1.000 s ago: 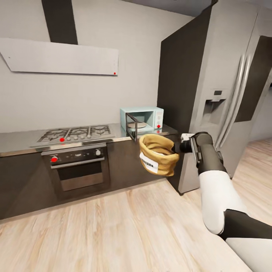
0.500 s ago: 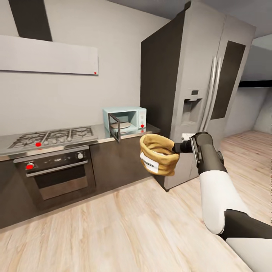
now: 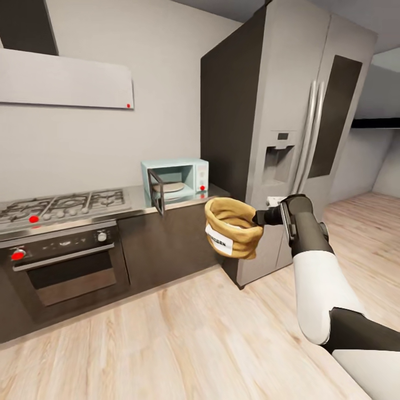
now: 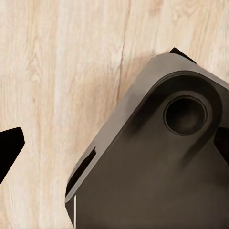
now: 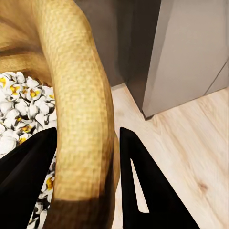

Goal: In the kitchen, take the popcorn bag from the countertop, put it into the microwave, and heat it until the popcorn is cooked so the cooked popcorn ends up inside the bag.

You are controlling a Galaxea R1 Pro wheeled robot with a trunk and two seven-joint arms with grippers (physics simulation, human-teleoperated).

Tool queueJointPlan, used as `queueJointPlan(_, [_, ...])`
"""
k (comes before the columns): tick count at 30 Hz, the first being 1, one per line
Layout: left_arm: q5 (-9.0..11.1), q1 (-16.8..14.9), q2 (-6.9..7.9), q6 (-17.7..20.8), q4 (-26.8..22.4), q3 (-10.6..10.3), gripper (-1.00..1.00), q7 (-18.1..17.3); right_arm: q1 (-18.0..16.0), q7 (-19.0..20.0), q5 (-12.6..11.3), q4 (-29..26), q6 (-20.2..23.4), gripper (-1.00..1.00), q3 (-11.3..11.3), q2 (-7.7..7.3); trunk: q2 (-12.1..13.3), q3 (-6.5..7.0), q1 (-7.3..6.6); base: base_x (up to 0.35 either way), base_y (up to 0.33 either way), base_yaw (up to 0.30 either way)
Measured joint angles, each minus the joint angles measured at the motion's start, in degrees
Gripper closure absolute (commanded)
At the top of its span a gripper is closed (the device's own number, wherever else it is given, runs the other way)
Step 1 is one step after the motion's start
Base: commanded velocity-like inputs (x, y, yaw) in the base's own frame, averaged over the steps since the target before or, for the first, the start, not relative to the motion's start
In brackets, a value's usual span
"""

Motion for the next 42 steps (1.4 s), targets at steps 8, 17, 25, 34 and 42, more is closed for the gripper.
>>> queueJointPlan(8, [0.3, 0.0, 0.10, 0.3, 0.0, 0.1, -1.00, -0.4, 0.0, 0.2, -0.2, 0.1, 0.0, 1.00, 0.0, 0.05, 0.0, 0.00, 0.00, 0.303, -0.096, 0.000])
queueJointPlan(17, [0.2, 0.0, 0.11, 0.7, 0.0, -0.1, -1.00, -0.7, 0.0, 0.6, 0.0, 0.7, 0.0, 1.00, 0.6, 0.56, 0.0, 0.00, 0.00, 0.278, 0.000, 0.000])
queueJointPlan(25, [0.3, 0.0, 0.13, 0.7, 0.0, -0.1, -1.00, -0.7, 0.0, 1.3, -0.2, 0.1, 0.0, 1.00, 0.8, 0.62, 0.0, 0.00, 0.00, 0.317, 0.000, 0.000])
queueJointPlan(34, [0.5, 0.0, 0.14, 0.7, 0.0, -0.1, -1.00, -0.6, 0.0, 0.0, 0.3, -0.3, 0.0, 1.00, 1.0, 0.68, 0.0, 0.00, 0.00, 0.318, 0.000, 0.182])
queueJointPlan(42, [0.5, 0.0, 0.08, 0.7, 0.0, -0.1, -1.00, -0.4, 0.0, -2.0, 0.4, -5.3, 0.0, 1.00, 0.9, 0.85, 0.0, 0.00, 0.00, 0.317, 0.000, 0.270])
